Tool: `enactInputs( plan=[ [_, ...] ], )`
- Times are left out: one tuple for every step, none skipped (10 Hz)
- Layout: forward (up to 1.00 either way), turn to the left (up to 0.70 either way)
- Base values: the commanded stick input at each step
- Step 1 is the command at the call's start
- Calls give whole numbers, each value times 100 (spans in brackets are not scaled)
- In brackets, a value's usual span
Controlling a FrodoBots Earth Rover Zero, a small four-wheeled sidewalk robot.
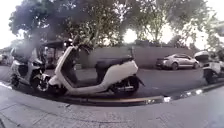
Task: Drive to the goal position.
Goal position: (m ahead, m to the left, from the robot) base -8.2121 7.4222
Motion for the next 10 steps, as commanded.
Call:
enactInputs(
  plan=[
    [0, 0],
    [0, 0],
    [0, 0],
    [0, 0],
    [0, 2],
    [0, 1],
    [0, 0],
    [0, 0],
    [0, -11],
    [0, -35]
  ],
)
